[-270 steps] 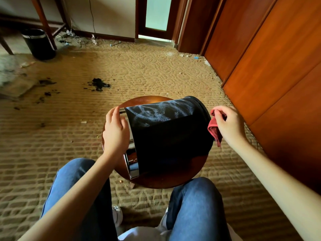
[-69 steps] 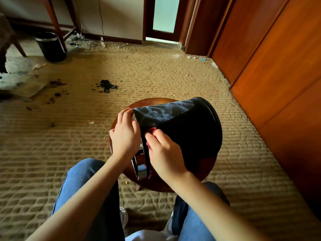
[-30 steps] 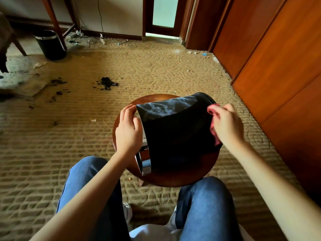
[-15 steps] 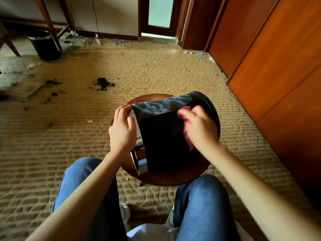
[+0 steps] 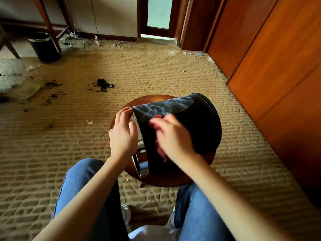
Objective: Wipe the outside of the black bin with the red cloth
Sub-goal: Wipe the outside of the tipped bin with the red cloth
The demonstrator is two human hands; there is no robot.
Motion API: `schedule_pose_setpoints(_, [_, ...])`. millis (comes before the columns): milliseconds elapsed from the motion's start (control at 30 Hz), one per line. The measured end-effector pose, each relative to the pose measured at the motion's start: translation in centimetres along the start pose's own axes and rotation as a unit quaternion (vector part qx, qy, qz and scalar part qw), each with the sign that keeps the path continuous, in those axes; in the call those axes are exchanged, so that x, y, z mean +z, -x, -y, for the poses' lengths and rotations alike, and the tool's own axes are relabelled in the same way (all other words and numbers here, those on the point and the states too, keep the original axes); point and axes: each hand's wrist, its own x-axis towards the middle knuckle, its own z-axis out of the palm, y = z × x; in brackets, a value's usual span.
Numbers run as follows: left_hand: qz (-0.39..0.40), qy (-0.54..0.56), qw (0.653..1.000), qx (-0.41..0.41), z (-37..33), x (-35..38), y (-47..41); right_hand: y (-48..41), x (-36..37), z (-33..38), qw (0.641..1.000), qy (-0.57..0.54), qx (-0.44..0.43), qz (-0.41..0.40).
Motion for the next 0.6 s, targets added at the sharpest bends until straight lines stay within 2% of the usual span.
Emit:
schedule_pose_setpoints(100, [0.003,0.003,1.0,-0.003,-0.2,-0.1,0.1,-1.5,-3.2,-7.0,0.985,0.054,0.155,-0.046])
schedule_pose_setpoints(167, [0.002,0.008,1.0,-0.003,-0.2,0.0,0.2,-2.1,-4.3,-9.1,0.97,0.069,0.223,-0.075])
schedule_pose_setpoints(233, [-0.002,0.013,1.0,-0.007,-0.1,0.1,0.2,-2.0,-3.5,-7.7,0.973,0.086,0.2,-0.074])
schedule_pose_setpoints(367, [0.001,0.009,1.0,-0.015,-0.2,0.0,-0.1,-0.5,0.5,0.0,0.999,0.03,0.038,-0.012])
schedule_pose_setpoints(467, [0.008,0.004,1.0,-0.009,-0.1,-0.2,-0.1,0.4,1.6,3.8,0.998,-0.009,-0.053,0.018])
schedule_pose_setpoints(533, [0.011,-0.002,1.0,-0.006,-0.2,-0.2,0.1,0.1,0.5,1.5,0.999,0.011,-0.038,0.027])
schedule_pose_setpoints(600, [0.011,-0.001,1.0,-0.008,-0.3,-0.3,0.2,-0.8,-1.6,-3.5,0.997,0.052,0.054,0.02])
